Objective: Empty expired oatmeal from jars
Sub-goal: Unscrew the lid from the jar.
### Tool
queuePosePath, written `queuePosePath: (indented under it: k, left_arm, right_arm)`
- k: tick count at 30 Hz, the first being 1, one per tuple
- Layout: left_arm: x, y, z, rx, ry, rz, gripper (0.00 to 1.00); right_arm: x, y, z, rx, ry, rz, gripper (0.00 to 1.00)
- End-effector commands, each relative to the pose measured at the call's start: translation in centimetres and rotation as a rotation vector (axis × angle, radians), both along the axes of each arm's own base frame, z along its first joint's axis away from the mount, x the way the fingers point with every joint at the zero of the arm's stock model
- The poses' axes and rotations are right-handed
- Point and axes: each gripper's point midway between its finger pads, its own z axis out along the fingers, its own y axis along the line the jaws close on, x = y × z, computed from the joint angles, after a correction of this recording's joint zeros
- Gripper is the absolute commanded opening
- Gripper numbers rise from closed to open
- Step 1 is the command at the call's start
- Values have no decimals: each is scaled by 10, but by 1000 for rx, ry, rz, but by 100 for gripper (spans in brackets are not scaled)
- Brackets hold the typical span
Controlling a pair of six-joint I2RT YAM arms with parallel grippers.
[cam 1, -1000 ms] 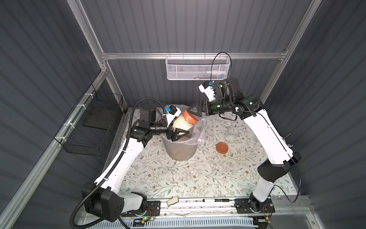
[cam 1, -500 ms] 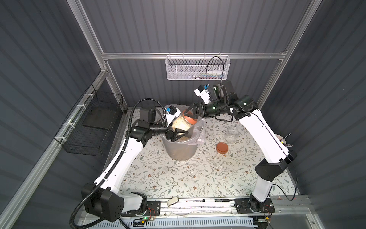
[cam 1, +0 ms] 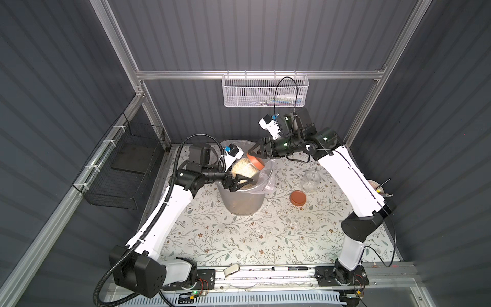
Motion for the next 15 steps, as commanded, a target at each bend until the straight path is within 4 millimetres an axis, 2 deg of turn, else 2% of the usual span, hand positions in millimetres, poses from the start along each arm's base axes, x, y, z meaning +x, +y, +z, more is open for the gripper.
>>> queuePosePath:
  k: [1,2,3,5,11,15]
  left_arm:
    - [-10,-2,57,-93,-199,-54,0]
    - [-11,-2,58,-99,-200,-60,0]
    - [-11,-2,59,-102,-199,-61,0]
    - [-11,-2,61,-112,-202,-64,0]
    - [-20,-2,73,-150,-221,-97,0]
    - [-24,-2,77,-166,-232,-111,0]
  right_arm:
    - [-13,-7,-9,-32,1,37,55]
    - [-15,-8,-9,-30,-4,49,55]
    - [-18,-7,-9,-24,-8,66,60]
    - [-17,-10,-10,-32,-7,67,97]
    - [-9,-15,-8,3,22,44,99]
    - [-6,-5,-9,41,56,62,99]
